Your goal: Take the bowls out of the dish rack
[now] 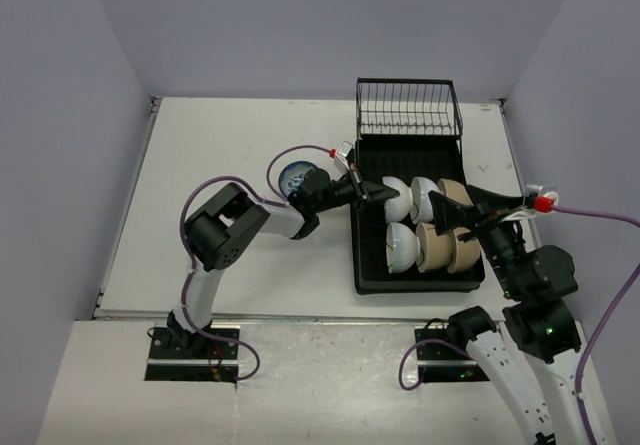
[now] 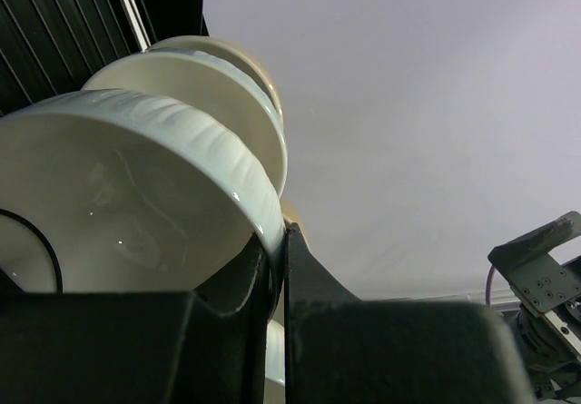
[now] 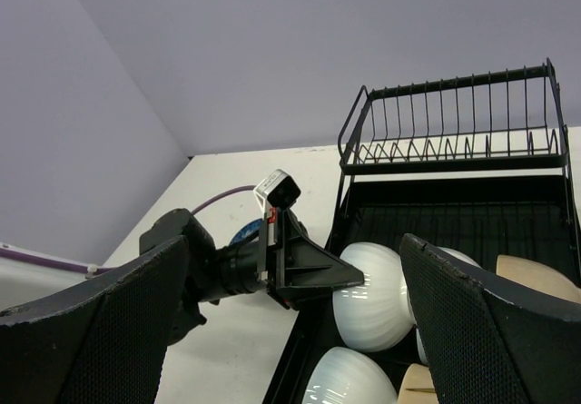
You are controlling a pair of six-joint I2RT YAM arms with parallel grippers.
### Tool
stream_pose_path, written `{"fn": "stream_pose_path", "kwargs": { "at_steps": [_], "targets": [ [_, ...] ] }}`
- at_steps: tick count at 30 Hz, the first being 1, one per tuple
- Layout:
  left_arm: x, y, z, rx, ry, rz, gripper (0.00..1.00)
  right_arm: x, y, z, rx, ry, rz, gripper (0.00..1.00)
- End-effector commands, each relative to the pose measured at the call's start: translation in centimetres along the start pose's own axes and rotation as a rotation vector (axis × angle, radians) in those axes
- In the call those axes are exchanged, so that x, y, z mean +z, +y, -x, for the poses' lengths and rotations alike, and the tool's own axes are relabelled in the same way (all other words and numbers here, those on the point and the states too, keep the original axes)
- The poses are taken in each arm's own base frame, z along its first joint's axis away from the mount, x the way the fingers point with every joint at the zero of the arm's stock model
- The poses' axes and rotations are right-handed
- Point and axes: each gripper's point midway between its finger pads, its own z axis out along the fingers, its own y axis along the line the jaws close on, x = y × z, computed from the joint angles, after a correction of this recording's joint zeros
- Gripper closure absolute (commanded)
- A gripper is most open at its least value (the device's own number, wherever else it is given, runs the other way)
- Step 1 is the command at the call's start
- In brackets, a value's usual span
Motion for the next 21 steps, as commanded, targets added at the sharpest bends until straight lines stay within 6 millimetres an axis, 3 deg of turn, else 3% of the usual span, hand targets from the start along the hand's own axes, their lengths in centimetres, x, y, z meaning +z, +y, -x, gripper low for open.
{"fn": "stream_pose_path", "kwargs": {
  "at_steps": [1,10,21],
  "targets": [
    [-1.4,-9.1,1.4,0.109,-0.036,-0.32,1.0,0.1,0.1,0.2,-0.018,-0.007,0.008,0.01],
    [-2.2,-10.4,1.2,0.088,-0.018,-0.468,1.0,0.2,0.1,0.2,-0.019,-0.006,0.007,0.01],
    [-2.0,-8.8,1.4,0.072,-0.011,-0.435,1.0,0.5,0.0,0.0,-0.018,0.002,0.003,0.01]
  ]
}}
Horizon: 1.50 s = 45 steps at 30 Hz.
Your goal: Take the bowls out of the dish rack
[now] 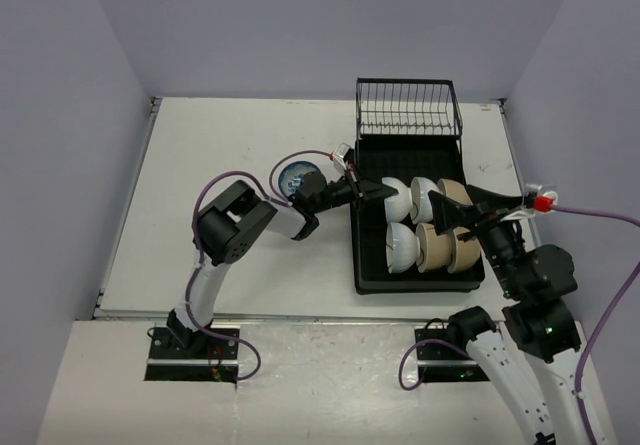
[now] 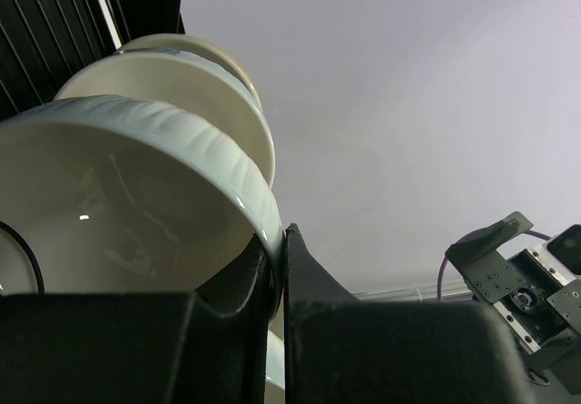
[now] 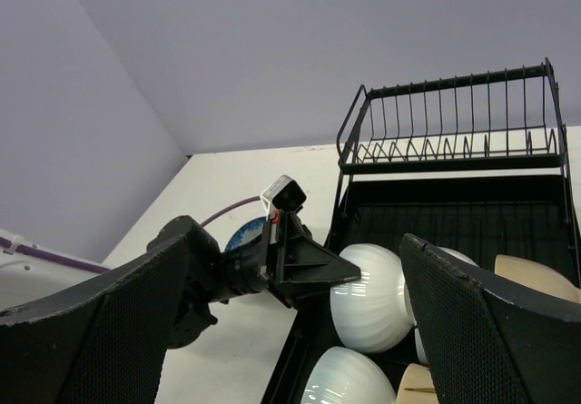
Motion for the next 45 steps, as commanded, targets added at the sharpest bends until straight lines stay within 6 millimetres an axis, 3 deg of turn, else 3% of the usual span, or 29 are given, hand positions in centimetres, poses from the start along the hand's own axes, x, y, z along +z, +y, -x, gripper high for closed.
{"fn": "stream_pose_path", "kwargs": {
  "at_steps": [1,18,45],
  "targets": [
    [-1.3,-9.7,-0.1,0.188,0.003,-0.384,1.0,0.4,0.0,0.1,-0.014,-0.002,0.005,0.01],
    [-1.1,-10.8,-0.1,0.157,0.04,-0.48,1.0,0.6,0.4,-0.2,-0.016,0.013,0.025,0.01],
    [-3.2,-15.0,0.1,0.218,0.008,-0.57,1.0,0.6,0.4,-0.4,-0.016,0.02,0.029,0.01]
  ]
}}
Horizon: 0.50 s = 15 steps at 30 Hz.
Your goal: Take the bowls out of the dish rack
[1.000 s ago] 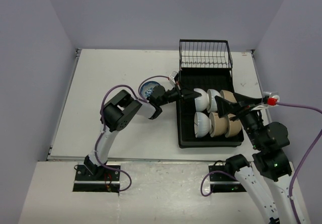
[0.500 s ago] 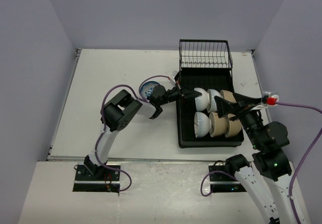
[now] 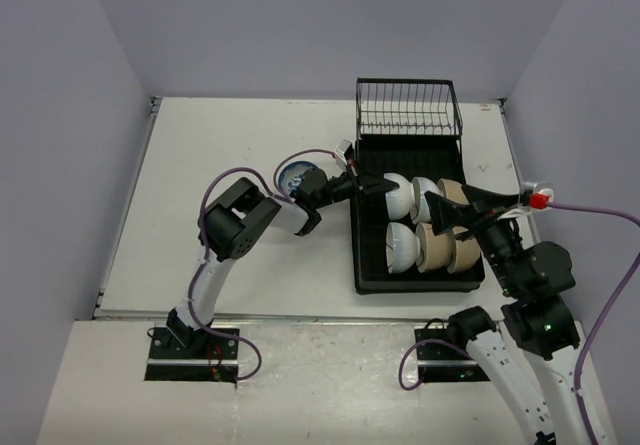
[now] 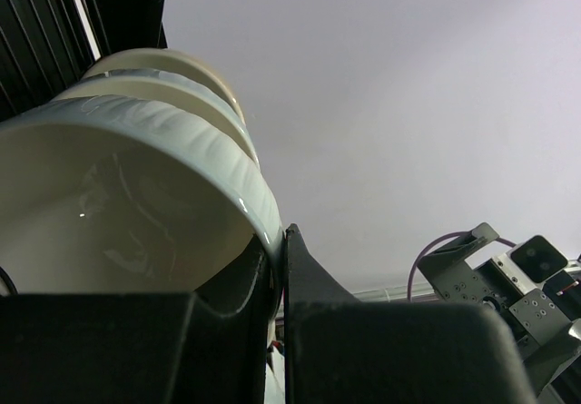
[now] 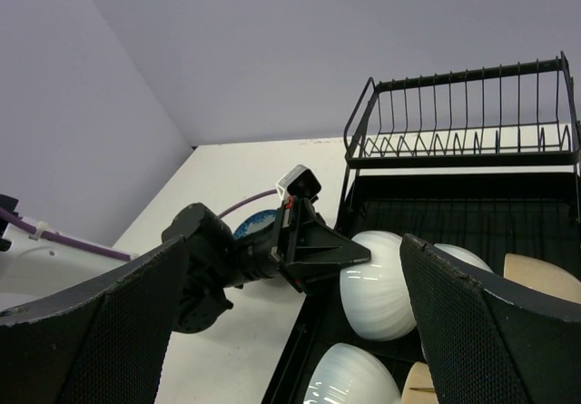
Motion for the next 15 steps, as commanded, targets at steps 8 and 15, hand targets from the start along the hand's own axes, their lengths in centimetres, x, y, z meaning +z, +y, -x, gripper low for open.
{"fn": "stream_pose_path", "kwargs": {
  "at_steps": [8,15],
  "targets": [
    [-3.6,-16.2,-2.7,0.322,0.033,-0.558,1.0,0.3,0.1,0.1,-0.016,-0.004,0.01,0.01],
    [-4.2,-17.0,-2.7,0.331,0.026,-0.569,1.0,0.4,0.1,0.1,-0.016,-0.002,0.011,0.01]
  ]
}}
